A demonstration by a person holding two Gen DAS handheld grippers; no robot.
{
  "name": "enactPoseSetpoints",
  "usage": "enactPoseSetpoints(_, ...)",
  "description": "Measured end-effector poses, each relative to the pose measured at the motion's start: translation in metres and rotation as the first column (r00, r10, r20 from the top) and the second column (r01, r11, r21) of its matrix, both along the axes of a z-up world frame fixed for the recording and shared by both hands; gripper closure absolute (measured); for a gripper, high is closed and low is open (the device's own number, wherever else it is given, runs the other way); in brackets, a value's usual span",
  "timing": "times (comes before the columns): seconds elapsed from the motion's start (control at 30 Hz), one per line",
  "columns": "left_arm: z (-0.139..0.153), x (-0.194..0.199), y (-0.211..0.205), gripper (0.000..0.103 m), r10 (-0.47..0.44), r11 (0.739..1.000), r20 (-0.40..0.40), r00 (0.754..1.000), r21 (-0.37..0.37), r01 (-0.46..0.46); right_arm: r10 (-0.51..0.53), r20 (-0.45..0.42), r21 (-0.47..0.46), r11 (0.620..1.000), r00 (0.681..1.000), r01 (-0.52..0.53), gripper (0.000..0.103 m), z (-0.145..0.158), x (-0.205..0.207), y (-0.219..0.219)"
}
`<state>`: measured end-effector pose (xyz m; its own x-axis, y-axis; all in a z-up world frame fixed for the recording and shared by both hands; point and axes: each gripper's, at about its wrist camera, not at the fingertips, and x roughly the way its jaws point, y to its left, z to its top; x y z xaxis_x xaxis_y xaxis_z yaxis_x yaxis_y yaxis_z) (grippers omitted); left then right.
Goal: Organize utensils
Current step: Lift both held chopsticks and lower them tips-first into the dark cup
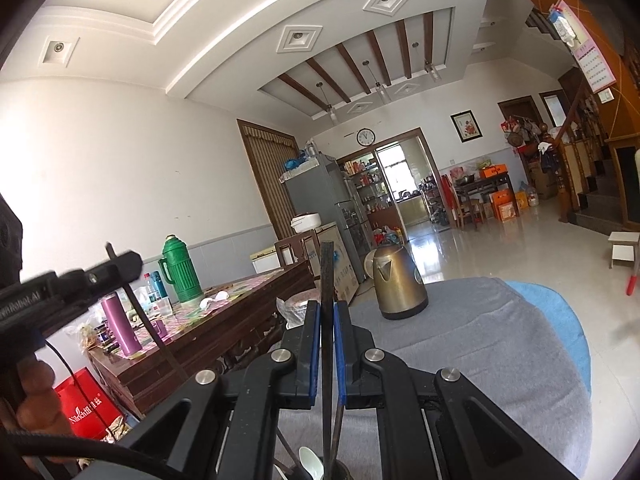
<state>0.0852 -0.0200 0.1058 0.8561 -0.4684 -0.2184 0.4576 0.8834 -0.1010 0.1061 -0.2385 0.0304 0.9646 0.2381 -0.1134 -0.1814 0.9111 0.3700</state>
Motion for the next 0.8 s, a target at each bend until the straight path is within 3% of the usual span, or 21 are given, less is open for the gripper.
enactPoseSetpoints(0.5,-0.033,0.006,-0.008,0.097,0.045,0.999,-0.053,0.998,0.009,-0.044,-0.012,-0.016,0.0,1.0,1.0,0.012,0.096,-0.006,-0.003,-0.001)
enactPoseSetpoints(0.8,-0.038,0.002,-0.023,0.097,0.059,0.997,-0.034,0.998,0.058,-0.057,-0.008,-0.024,0.006,1.0,1.0,0.008,0.096,-0.007,-0.005,-0.004)
